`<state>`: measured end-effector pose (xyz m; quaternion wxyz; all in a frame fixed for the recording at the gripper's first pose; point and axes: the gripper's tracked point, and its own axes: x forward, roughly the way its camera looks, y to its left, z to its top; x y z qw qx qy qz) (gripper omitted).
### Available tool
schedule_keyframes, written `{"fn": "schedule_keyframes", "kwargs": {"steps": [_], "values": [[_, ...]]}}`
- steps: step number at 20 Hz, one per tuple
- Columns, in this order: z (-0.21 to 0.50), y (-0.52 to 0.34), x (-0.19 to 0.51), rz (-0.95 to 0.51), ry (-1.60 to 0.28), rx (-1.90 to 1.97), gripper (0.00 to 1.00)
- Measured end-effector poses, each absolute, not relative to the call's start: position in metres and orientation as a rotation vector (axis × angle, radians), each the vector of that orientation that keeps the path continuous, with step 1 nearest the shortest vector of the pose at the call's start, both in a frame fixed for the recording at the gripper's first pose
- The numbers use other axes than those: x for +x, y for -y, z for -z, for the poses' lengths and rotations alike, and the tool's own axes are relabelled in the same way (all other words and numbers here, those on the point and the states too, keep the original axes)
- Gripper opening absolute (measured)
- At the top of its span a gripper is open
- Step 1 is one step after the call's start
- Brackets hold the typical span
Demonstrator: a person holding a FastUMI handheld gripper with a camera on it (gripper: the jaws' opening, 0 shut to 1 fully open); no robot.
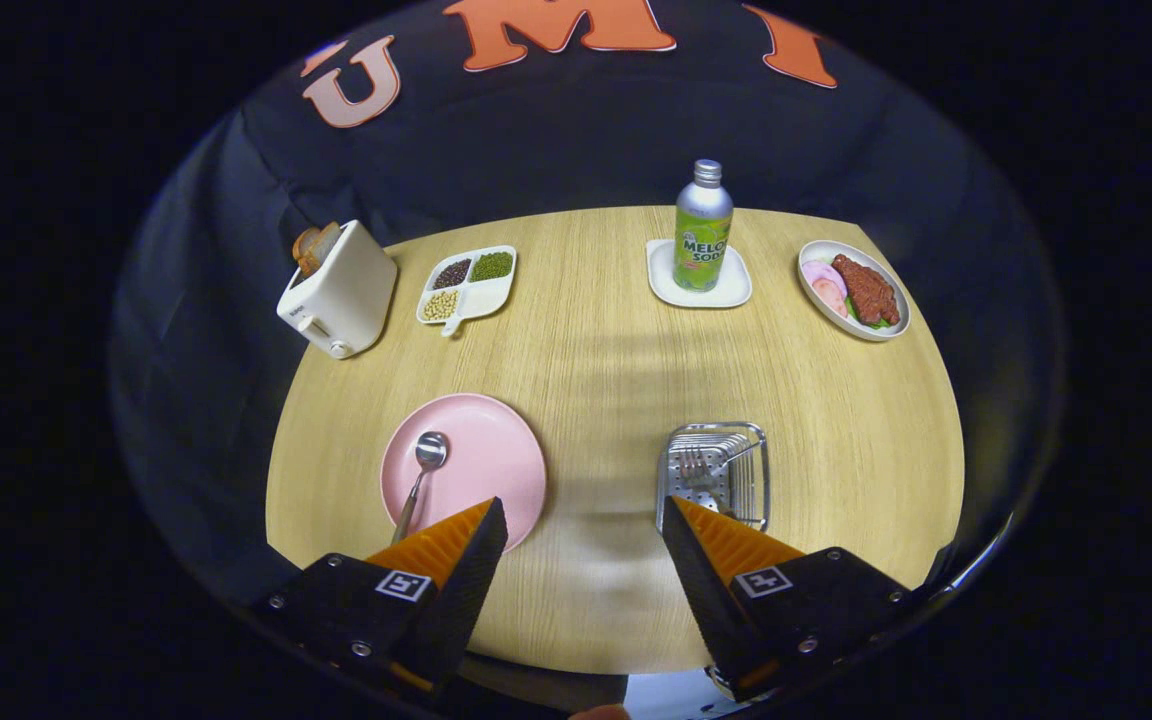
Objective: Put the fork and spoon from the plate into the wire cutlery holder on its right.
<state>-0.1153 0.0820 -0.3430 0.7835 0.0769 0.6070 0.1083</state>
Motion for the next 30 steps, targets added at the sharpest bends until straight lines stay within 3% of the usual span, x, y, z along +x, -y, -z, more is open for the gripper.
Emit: {"fn": "schedule_keyframes", "kwargs": {"steps": [13, 21, 23, 27, 30], "values": [[0.384, -0.221, -0.165, -0.38, -1.468, 0.199, 0.97], [0.429, -0.272, -0.175, -0.353, -1.553, 0.198, 0.85], [0.439, -0.273, -0.178, -0.325, -1.578, 0.189, 0.78], [0.447, -0.273, -0.188, -0.305, -1.619, 0.182, 0.55], [0.449, -0.279, -0.196, -0.344, -1.638, 0.186, 0.3]]}}
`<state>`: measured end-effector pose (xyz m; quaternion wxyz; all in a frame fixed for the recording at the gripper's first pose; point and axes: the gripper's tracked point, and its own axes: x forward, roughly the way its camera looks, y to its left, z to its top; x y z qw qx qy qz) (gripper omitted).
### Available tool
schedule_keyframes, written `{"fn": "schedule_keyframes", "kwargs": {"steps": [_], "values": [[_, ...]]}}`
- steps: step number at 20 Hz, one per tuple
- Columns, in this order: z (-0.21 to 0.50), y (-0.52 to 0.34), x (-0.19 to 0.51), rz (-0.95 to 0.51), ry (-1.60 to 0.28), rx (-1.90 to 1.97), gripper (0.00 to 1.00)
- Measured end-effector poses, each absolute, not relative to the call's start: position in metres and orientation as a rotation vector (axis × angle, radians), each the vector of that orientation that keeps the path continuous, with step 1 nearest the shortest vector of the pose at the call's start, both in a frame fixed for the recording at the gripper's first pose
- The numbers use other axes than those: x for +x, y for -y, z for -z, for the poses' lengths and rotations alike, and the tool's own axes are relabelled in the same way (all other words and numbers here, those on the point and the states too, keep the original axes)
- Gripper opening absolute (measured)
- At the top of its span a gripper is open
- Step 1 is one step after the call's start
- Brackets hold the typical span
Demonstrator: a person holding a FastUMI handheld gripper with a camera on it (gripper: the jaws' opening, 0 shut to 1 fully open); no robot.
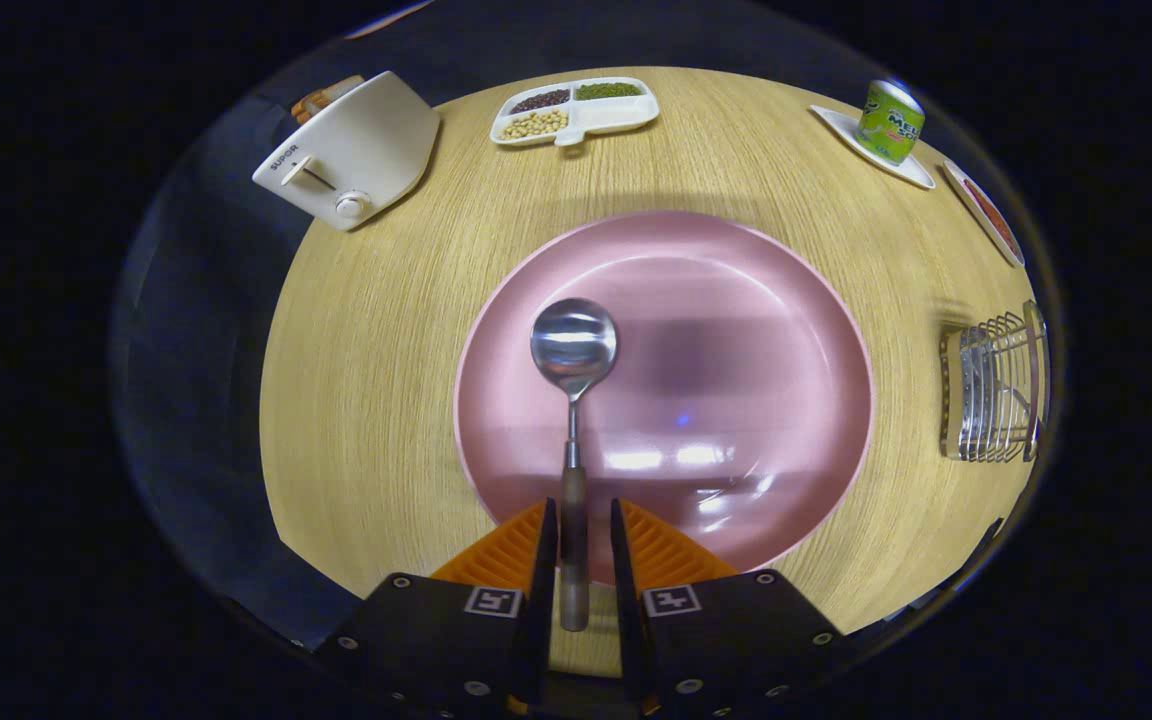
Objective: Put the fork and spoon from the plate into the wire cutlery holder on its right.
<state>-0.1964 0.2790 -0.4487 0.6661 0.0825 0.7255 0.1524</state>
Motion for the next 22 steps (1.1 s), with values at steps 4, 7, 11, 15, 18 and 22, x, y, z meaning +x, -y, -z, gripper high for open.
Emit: {"fn": "schedule_keyframes", "kwargs": {"steps": [4, 7, 11, 15, 18, 22], "values": [[0.446, -0.271, -0.191, -0.347, -1.593, 0.19, 0.08], [0.438, -0.264, -0.182, -0.341, -1.552, 0.208, 0.05], [0.422, -0.238, -0.174, -0.314, -1.507, 0.224, 0.05], [0.398, -0.197, -0.172, -0.272, -1.47, 0.229, 0.05], [0.383, -0.163, -0.171, -0.225, -1.448, 0.22, 0.05], [0.364, -0.113, -0.174, -0.169, -1.429, 0.193, 0.05]]}}
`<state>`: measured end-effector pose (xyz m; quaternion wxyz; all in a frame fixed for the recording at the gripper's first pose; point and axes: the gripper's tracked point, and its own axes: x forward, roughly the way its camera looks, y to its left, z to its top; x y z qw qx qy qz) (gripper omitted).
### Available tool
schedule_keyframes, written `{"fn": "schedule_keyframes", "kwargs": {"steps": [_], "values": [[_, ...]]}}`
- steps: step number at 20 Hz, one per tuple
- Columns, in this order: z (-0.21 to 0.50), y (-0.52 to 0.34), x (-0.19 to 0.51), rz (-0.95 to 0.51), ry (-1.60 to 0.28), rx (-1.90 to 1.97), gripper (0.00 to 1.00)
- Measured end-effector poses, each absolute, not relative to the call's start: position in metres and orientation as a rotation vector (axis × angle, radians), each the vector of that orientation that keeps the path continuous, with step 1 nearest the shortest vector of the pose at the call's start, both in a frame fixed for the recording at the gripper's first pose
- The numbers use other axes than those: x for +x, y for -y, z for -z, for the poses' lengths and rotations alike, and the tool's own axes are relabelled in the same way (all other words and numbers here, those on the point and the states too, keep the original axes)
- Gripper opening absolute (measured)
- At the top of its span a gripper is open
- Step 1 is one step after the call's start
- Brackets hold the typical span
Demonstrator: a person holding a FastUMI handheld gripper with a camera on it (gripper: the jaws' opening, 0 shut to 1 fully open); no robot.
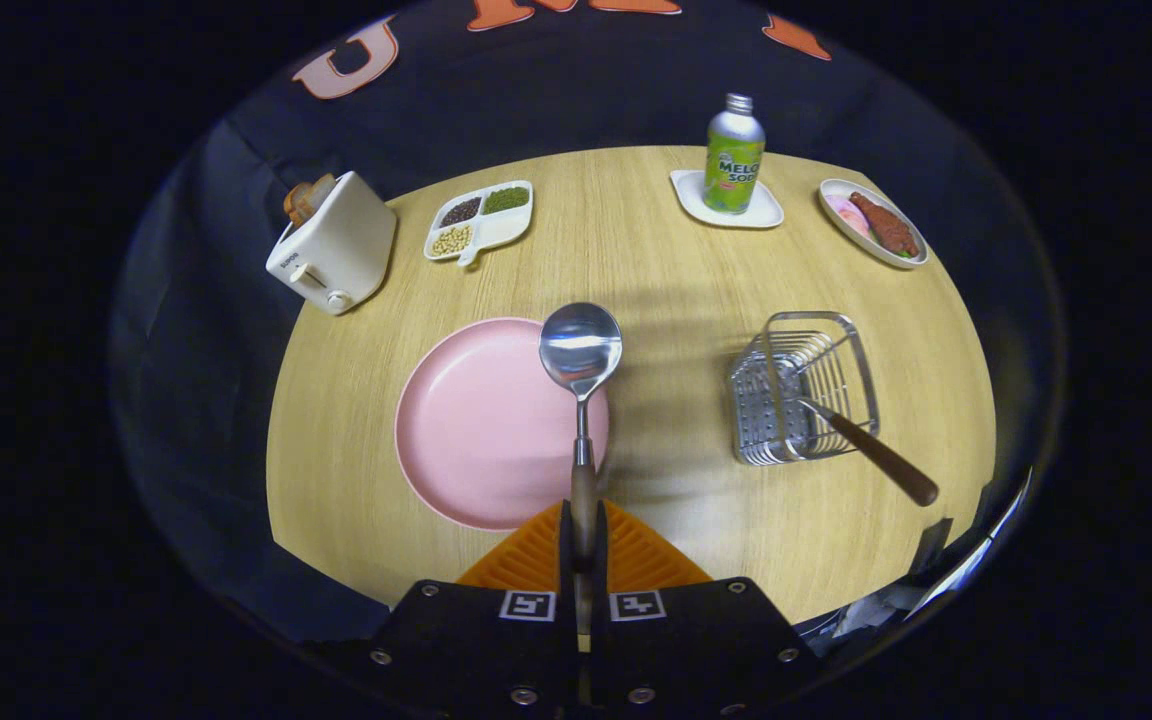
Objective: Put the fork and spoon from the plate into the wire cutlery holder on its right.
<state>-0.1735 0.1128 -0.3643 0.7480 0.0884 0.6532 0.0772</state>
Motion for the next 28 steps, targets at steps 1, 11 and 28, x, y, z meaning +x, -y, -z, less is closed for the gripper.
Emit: {"fn": "schedule_keyframes", "kwargs": {"steps": [1, 11, 28], "values": [[0.361, -0.104, -0.172, -0.157, -1.428, 0.205, 0.05], [0.351, -0.017, -0.177, -0.061, -1.474, 0.167, 0.05], [0.378, 0.013, -0.164, -0.118, -1.688, 0.113, 0.09]]}}
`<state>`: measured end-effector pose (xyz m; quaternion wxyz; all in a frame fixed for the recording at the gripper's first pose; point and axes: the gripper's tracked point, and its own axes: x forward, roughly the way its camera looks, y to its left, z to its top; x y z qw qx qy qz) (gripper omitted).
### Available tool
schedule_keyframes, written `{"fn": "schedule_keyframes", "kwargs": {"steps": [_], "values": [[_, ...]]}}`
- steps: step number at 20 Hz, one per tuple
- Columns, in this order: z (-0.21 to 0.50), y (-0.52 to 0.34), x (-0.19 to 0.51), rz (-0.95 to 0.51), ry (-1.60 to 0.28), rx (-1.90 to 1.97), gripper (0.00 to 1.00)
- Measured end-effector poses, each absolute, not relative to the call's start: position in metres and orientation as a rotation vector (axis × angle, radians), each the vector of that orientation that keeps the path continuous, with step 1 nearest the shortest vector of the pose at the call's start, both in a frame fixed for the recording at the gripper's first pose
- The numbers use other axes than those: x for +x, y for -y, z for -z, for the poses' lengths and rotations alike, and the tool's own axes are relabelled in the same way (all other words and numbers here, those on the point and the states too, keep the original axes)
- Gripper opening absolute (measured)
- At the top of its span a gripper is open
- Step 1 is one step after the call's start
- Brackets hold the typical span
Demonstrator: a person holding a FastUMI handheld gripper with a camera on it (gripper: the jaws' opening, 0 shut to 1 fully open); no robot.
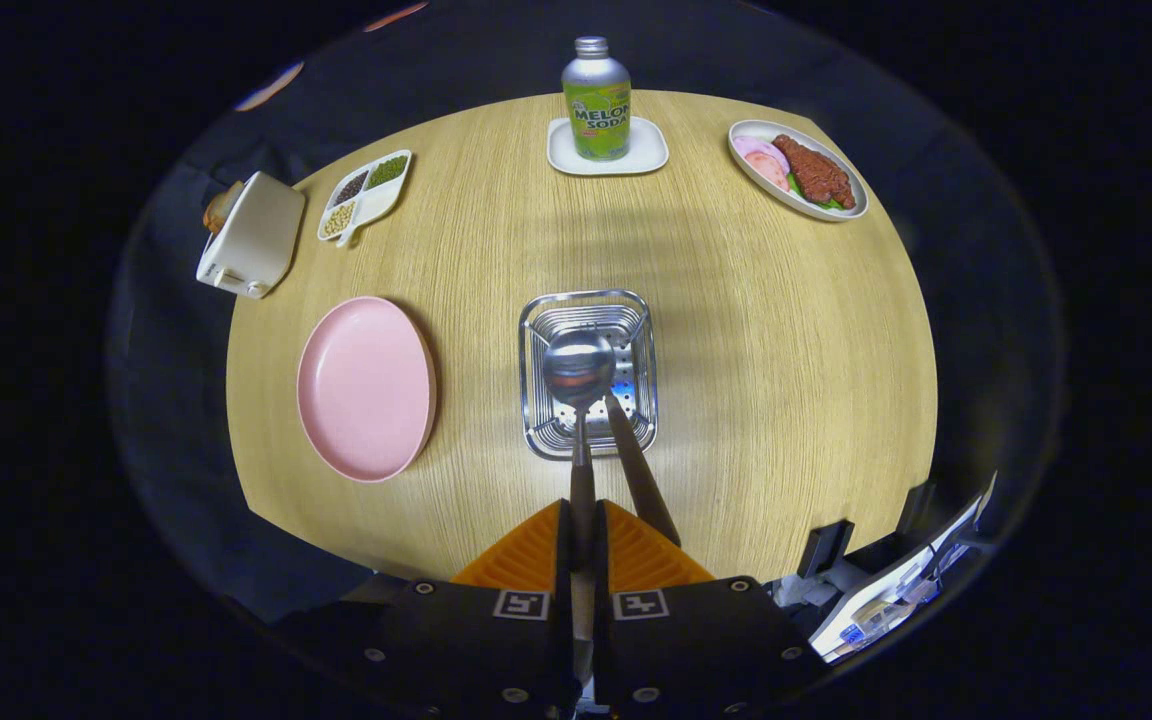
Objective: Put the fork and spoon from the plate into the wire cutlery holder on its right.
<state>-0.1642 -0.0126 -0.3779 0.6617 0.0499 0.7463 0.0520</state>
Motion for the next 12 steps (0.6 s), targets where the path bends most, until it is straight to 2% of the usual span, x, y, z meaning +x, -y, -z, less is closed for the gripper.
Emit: {"fn": "schedule_keyframes", "kwargs": {"steps": [5, 9, 12], "values": [[0.369, 0.011, -0.131, -0.085, -1.586, 0.198, 0.12], [0.342, 0.015, -0.087, -0.078, -1.381, 0.225, 0.12], [0.325, 0.022, -0.064, -0.068, -1.264, 0.22, 0.17]]}}
